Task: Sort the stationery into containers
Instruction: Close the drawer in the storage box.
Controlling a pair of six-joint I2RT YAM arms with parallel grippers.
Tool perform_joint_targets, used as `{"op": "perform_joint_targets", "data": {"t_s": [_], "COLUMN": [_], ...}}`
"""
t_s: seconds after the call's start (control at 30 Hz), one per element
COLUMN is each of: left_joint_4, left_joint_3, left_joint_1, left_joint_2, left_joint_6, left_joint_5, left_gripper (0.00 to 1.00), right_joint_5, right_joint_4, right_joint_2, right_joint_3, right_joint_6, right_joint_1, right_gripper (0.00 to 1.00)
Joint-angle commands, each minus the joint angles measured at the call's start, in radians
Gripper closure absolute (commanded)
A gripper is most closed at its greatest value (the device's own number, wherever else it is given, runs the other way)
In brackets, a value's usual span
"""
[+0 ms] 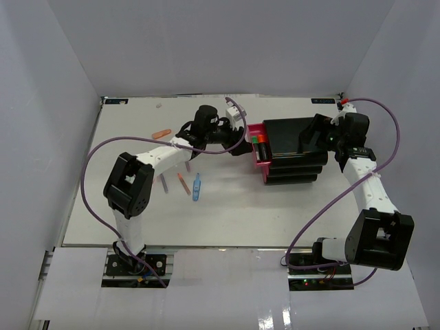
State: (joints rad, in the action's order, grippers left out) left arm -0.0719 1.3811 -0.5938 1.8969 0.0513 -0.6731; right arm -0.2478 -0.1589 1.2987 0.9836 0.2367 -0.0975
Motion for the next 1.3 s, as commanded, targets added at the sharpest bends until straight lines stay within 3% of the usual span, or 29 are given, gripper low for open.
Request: {"op": "perform_joint_targets", "data": {"t_s": [0.0,0.67,1.0,1.27], "left_joint_4": [-0.012,-0.025,0.009,0.0], "left_joint_3": [0.062,0.292,0.216,0.021], "left_joint_1": [-0.02,-0.084,-0.063,-0.026], "left_joint_2": [0.021,0.199,0.081,-0.077], "left_joint_6": [-0.01,0.028,0.054,0.116], "left_joint_5": [-0.014,-0.01,0.124,0.156], "left_gripper": [0.33,0.33,0.22,0.18], "right_joint_5": [-0.051,-0.051,-0.002,0.065], "right_joint_4": [0.042,0.039,-0.05,-0.086], "right_joint_2": [-0.004,-0.044,-0.067,-0.11], "right_joint_3": [-0.007,-0.014,0.105,0.142], "right_joint_6": [0.018,0.033,-0.048,-0.14], "right_joint_1": [0.002,0.004,0.004,0.073], "right_gripper": [0.05,0.05,0.08,0.1]}}
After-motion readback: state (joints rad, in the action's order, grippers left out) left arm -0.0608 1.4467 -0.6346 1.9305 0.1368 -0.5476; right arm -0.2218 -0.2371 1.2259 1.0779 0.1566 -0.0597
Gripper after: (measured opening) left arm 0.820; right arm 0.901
